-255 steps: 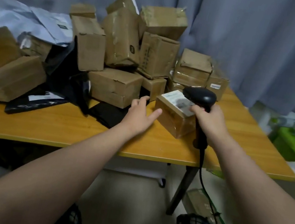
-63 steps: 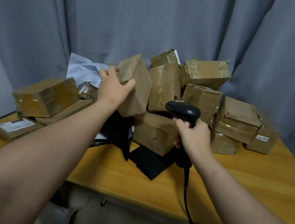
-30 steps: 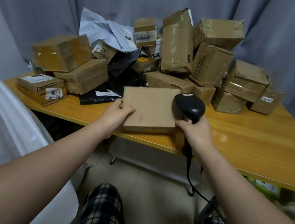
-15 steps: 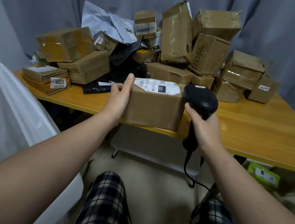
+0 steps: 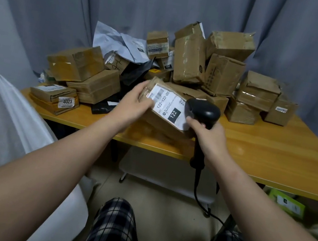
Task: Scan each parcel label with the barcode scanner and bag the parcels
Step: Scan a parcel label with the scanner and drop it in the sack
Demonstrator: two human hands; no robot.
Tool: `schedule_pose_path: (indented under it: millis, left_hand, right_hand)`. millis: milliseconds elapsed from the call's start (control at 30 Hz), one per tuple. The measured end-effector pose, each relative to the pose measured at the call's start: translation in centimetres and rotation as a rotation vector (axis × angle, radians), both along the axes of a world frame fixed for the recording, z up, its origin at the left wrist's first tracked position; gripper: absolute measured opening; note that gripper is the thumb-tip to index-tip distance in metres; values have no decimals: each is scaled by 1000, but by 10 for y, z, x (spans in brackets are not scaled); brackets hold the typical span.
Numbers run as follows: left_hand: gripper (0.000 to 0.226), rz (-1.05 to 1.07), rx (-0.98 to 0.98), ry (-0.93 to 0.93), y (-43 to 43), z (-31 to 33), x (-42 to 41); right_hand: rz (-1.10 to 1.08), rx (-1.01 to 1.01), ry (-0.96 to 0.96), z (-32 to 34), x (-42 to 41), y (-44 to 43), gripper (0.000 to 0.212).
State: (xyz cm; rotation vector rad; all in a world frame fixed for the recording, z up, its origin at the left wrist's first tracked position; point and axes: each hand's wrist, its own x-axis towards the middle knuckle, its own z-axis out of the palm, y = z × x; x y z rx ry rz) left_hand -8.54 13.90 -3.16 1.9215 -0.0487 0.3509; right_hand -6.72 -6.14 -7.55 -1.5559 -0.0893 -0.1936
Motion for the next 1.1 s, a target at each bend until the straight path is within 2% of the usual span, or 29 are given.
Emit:
schedule_pose_path:
  millis: [167,267,333,400,500,567,667,800,967,1100]
  left_hand:
    - [52,-47,388,-96,3,20,7]
    - [38,-40,472,-150,1,18,10]
    - [39,-53,495,-177,-4,16,13]
    - [42,-90,510,-194,-10,14,15]
    - [43,-169,577,-190,-20,12,18]
    - [42,-198,628,-185,-27,12,20]
    - [42,-194,675,-187,-31,11,22]
    - [44,-187,690,-173,-34,12,21]
    - [44,-216,704,-152,-38,19,19]
    - [45,-225,710,-147,-39,19,18]
  right_hand:
    - [101,115,125,-23,-6,0,34]
    - [117,44,174,-30,-6,-7,25]
    - [40,-122,79,-34,-3,-17,16]
    - [-37,-220,-73,-35,-5,-26,19]
    - [-18,-357,-292,-35,-16,-32,18]
    - [-10,-392,-362,-36,-23,-30,18]
    - [-45,-314,-352,-50,-30,-27,17]
    - [-103,-229,-269,-70,-39,-28,28]
    - [-96,-142,-298,-78,-49,-25,25]
    - [-102,-111,-297,-84,-50,-24,33]
